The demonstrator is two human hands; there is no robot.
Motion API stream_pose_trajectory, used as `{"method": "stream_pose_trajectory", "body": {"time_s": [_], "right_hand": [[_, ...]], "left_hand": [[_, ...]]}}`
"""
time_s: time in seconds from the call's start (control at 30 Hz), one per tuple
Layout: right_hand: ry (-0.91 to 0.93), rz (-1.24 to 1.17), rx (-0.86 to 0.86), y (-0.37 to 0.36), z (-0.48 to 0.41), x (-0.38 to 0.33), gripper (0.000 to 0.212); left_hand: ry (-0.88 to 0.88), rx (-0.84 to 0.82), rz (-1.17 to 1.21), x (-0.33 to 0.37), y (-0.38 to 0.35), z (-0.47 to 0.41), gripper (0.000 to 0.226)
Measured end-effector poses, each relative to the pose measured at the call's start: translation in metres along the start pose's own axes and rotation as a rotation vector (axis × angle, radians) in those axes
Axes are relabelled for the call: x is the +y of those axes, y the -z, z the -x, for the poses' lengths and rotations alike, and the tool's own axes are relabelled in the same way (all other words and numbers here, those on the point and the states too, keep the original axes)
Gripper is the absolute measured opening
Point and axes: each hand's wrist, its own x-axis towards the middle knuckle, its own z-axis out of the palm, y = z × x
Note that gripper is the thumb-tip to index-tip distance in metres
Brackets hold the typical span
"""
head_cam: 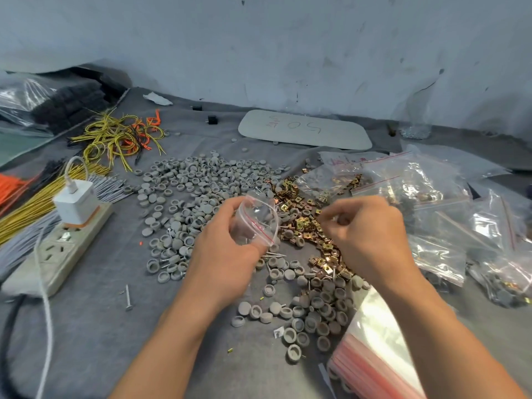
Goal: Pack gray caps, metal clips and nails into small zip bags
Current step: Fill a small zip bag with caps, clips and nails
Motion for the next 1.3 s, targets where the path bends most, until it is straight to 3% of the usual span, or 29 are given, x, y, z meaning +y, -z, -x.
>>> {"method": "stream_pose_trajectory", "body": {"time_s": [0.1,0.17,0.37,0.6,0.73,0.83,0.93,1.07,1.13,1.2,1.3], "right_hand": [[-0.020,0.348,-0.250,-0.005,0.002,0.013,0.016],[0.008,0.488,-0.317,-0.012,0.004,0.017,0.011],[0.071,0.607,-0.323,-0.025,0.005,0.019,0.012],[-0.019,0.673,-0.285,-0.031,0.004,0.010,0.020],[-0.037,0.644,-0.311,-0.030,0.003,0.006,0.011],[-0.083,0.493,-0.169,-0.026,0.003,0.000,0.002],[-0.160,0.131,-0.028,-0.015,0.001,-0.006,0.015],[-0.152,-0.399,-0.089,-0.004,0.006,-0.015,0.008],[-0.075,-0.611,-0.139,-0.001,0.009,-0.023,0.018],[0.006,-0.668,-0.160,-0.003,0.011,-0.031,0.025],[0.091,-0.555,-0.116,-0.011,0.014,-0.038,0.026]], "left_hand": [[-0.003,0.008,0.045,0.000,0.001,0.000,0.040],[0.002,0.010,0.058,0.000,0.002,-0.001,0.038],[-0.022,-0.003,0.067,-0.001,-0.002,0.000,0.039],[-0.008,-0.015,0.036,-0.001,-0.003,0.001,0.044],[-0.002,-0.016,0.038,-0.001,0.000,0.000,0.040],[0.004,-0.027,0.050,0.000,0.001,0.000,0.039],[-0.003,-0.031,0.050,0.000,-0.001,0.000,0.040],[-0.029,-0.011,-0.014,0.000,-0.004,0.001,0.045],[-0.043,-0.014,-0.059,0.000,-0.005,0.002,0.049],[-0.059,-0.019,-0.099,0.001,-0.006,0.003,0.054],[-0.068,-0.039,-0.129,0.002,-0.007,0.004,0.056]]}}
